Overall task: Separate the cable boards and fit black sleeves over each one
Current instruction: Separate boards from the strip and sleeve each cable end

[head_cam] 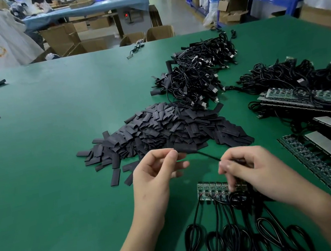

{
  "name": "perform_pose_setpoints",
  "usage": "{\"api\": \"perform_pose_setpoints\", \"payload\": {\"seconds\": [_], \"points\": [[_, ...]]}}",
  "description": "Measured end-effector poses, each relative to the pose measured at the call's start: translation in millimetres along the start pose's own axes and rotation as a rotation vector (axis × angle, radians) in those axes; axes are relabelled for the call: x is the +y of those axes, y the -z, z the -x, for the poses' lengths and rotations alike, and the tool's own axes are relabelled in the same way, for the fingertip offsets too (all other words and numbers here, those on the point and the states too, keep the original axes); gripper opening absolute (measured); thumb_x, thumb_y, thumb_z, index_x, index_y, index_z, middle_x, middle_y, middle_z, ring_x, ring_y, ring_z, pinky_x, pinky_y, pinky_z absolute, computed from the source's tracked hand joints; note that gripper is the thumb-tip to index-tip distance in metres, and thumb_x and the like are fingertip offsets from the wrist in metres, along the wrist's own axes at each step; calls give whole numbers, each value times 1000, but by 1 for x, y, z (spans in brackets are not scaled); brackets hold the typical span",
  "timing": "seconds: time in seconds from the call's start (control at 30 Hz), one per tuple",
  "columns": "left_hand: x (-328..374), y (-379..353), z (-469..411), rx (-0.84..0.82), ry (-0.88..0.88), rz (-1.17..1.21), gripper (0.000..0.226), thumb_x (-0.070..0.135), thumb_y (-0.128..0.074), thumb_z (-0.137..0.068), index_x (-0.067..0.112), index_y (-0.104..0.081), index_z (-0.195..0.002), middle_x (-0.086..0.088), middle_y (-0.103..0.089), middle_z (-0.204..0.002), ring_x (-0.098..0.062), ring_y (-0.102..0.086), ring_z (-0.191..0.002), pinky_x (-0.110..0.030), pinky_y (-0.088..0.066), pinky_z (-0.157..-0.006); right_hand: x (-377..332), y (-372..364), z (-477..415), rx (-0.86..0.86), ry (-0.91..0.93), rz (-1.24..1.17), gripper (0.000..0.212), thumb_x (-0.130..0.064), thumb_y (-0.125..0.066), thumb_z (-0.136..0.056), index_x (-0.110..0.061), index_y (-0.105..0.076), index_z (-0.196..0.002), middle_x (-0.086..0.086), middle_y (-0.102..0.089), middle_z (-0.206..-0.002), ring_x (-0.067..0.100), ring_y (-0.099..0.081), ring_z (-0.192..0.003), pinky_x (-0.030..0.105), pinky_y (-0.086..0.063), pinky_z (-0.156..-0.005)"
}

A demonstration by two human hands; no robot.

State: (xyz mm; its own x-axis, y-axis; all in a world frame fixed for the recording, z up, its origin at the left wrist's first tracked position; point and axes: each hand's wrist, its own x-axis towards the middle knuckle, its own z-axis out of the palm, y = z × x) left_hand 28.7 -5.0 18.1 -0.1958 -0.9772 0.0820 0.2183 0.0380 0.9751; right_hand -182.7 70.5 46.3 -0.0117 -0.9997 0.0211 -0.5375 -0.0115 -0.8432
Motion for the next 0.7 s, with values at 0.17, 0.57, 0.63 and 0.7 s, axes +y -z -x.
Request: {"api": "perform_pose_setpoints", "payload": {"seconds": [0.17, 0.57, 0.63, 0.7], "points": [[-4, 20, -10, 145, -290, -853, 12, 22, -75, -91, 30, -69, -98, 17, -69, -92, -6, -63, -85, -28, -52, -77, -19, 30, -35, 221, -9, 39, 23, -36, -59, -99, -31, -72, -80, 1, -70, -68, 16, -64, -44, 21, -52, -49], [-4, 44, -18, 193, -49, -1366, 65, 61, -68, -86, 27, -49, -138, 2, -48, -127, -22, -43, -119, -37, -39, -95, -85, 105, -209, 459, 3, 462, 61, -48, -62, -100, -17, -50, -150, 9, -58, -143, 27, -57, -127, 37, -44, -106], [-1, 46, -19, 197, -50, -1313, 62, 53, -72, -86, 23, -50, -136, 0, -49, -123, -23, -47, -114, -37, -41, -94, -70, 87, -178, 469, 60, 426, 49, -41, -63, -100, -16, -58, -142, 5, -65, -128, 22, -62, -113, 32, -47, -95], [2, 47, -19, 186, -53, -1297, 54, 45, -73, -88, 22, -54, -132, 0, -52, -118, -24, -49, -111, -38, -43, -92, -52, 65, -138, 404, 65, 402, 32, -36, -64, -100, -18, -67, -127, 1, -68, -117, 18, -64, -104, 27, -48, -87]]}}
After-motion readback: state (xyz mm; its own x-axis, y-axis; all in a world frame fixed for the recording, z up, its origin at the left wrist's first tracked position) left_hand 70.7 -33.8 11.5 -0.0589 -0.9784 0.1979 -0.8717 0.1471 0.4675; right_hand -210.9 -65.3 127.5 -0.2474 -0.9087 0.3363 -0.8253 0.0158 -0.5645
